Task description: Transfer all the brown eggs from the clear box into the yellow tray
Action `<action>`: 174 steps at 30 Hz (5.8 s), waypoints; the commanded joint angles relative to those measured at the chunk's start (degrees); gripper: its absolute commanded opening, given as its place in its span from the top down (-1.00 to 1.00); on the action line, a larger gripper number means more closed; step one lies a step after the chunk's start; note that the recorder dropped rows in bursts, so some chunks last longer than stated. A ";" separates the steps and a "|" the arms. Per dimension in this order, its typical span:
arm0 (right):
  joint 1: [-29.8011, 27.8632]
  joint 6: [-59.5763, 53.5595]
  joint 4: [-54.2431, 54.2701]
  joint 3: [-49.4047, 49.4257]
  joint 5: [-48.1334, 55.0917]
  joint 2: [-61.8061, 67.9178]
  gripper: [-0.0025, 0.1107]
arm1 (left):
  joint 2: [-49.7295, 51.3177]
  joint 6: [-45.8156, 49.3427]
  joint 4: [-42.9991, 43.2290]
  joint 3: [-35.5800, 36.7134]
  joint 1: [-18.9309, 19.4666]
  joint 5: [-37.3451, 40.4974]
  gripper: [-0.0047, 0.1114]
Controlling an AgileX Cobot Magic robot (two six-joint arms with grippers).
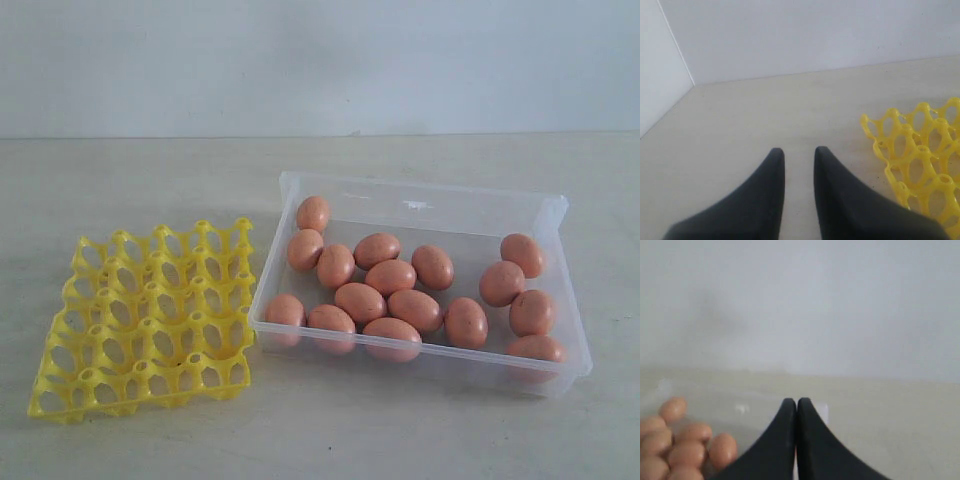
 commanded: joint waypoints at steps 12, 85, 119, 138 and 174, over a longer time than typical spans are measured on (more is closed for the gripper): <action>-0.35 2.10 3.54 -0.04 -51.97 -0.28 0.96 | -0.11 -0.12 -0.11 0.22 -1.63 -0.12 0.55; 14.38 -26.60 11.80 -72.65 44.11 98.70 -0.04 | -0.11 -0.12 -0.11 0.22 -1.75 -0.12 0.55; 15.00 -24.88 8.93 -72.65 35.55 111.11 -0.04 | -0.11 -0.12 -0.11 0.22 -1.75 -0.12 0.55; 15.11 -24.24 10.04 -72.65 36.53 112.54 -0.04 | -0.11 -0.12 -0.11 0.22 -1.75 -0.12 0.55; 16.66 -21.41 11.19 -72.65 34.01 112.70 0.96 | -0.11 -0.12 -0.11 0.22 -1.75 -0.12 0.55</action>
